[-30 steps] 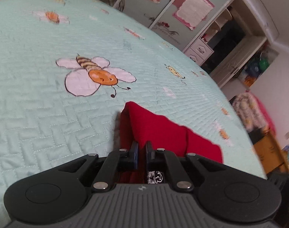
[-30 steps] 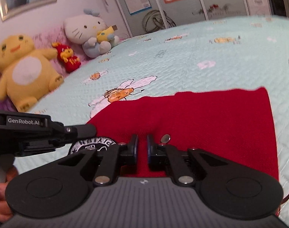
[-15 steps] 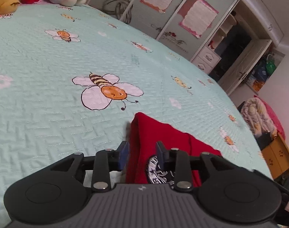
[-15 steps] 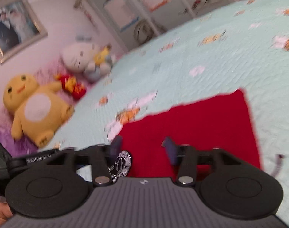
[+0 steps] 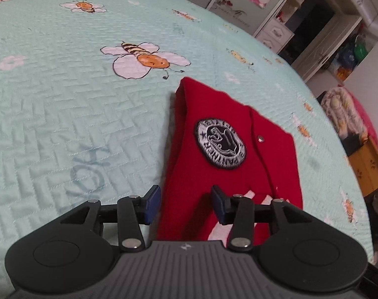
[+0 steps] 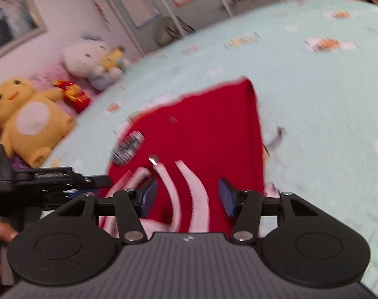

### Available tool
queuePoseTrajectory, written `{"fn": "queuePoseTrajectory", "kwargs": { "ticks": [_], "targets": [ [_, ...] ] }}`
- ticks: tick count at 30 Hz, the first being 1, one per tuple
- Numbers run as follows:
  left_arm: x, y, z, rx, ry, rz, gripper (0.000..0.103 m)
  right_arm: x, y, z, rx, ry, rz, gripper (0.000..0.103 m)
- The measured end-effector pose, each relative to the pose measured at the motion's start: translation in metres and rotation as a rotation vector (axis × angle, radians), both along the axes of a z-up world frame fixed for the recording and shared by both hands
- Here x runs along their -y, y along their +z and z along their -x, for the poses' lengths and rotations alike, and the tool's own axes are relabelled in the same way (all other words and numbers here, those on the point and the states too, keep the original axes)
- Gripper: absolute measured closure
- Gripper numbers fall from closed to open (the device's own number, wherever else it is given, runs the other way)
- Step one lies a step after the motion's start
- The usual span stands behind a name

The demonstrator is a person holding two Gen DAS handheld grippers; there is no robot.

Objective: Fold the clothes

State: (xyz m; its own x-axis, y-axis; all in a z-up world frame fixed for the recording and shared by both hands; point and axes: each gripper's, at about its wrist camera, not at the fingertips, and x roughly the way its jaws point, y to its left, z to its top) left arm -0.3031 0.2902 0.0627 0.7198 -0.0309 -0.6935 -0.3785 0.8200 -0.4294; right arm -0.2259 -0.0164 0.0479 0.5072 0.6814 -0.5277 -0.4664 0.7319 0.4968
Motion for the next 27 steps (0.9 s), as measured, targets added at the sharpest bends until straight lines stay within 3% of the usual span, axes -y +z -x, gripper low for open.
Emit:
{"fn": "queuePoseTrajectory", "kwargs": {
  "ticks": [2,3,6,8,13,17,21,27],
  "targets": [
    [0.003,0.010,0.003,0.007,-0.005,-0.041,0.057,0.001,0.012,0.002,0.012,-0.011,-0.014,0.047],
    [0.007,0.017,0.004,0.000,-0.014,-0.071,0.055,0.001,0.020,0.003,0.018,-0.019,-0.008,0.042],
    [0.021,0.040,0.001,-0.028,-0.053,-0.153,0.041,-0.012,0.047,0.001,-0.011,-0.012,0.070,0.026],
    [0.029,0.056,-0.005,-0.062,-0.082,-0.182,0.033,-0.023,0.061,-0.002,-0.043,0.002,0.140,0.021],
    [0.039,0.086,-0.023,-0.198,-0.141,-0.192,0.021,-0.050,0.097,-0.009,-0.123,0.038,0.315,0.021],
    [0.041,0.095,-0.029,-0.319,-0.166,-0.221,0.020,-0.072,0.126,-0.014,-0.187,0.067,0.454,0.021],
    [0.040,0.095,-0.031,-0.407,-0.177,-0.226,0.020,-0.075,0.131,-0.014,-0.170,0.041,0.507,0.021],
    [0.037,0.079,-0.038,-0.537,-0.166,-0.343,0.019,-0.084,0.132,-0.019,-0.149,0.019,0.612,0.021]
  ]
}}
